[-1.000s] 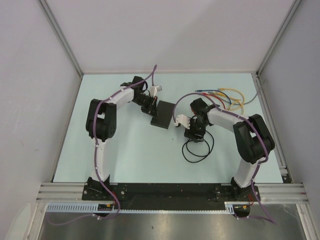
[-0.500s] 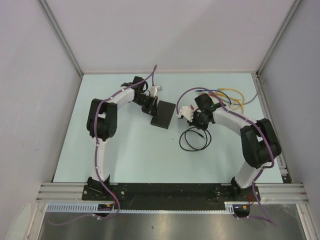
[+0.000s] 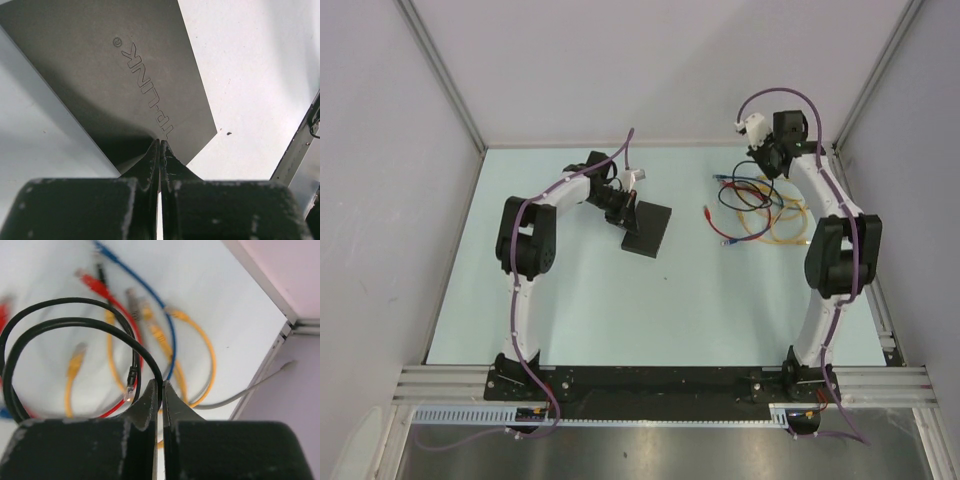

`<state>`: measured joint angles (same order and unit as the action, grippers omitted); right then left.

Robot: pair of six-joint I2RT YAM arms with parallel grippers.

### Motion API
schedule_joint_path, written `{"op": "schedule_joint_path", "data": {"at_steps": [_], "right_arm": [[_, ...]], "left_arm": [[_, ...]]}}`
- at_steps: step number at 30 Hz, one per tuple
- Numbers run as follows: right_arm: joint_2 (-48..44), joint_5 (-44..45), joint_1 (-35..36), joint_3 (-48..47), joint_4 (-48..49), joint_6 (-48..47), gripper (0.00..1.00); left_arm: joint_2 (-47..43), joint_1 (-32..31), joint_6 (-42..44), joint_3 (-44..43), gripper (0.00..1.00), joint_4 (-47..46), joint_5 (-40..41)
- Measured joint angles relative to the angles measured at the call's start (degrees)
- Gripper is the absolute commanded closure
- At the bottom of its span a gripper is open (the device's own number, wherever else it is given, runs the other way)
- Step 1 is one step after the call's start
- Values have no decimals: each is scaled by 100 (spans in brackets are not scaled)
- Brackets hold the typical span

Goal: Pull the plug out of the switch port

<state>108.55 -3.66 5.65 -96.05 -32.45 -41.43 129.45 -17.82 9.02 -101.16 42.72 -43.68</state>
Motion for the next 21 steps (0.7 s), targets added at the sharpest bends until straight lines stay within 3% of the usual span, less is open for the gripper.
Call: {"op": "schedule_joint_path", "data": {"at_steps": [2,5,6,8,14,17,18,21], "right_arm": [[579,164,-181,-671,-26,243,100],[1071,461,-321,-960,-46,483,97],[1209,599,-343,-960,-90,573,76],[1377,743,-348,-960,-164,699,53],[1491,946,-297,-944,-269,966,29],[1491,944,-282,-944,-284,1104,19],[1491,938,-280,-949,-284,1143,15],[1491,745,-282,-1075,-396,1305,1]], "left_arm": [[0,0,0,-2,100,2,0],[0,0,0,-2,100,2,0],[0,0,0,-2,100,2,0],[0,0,0,-2,100,0,0],[0,28,-2,-2,97,0,0],[0,50,-2,-2,83,2,4],[0,59,-7,-9,71,13,0],[0,76,-7,-133,47,109,22]]}}
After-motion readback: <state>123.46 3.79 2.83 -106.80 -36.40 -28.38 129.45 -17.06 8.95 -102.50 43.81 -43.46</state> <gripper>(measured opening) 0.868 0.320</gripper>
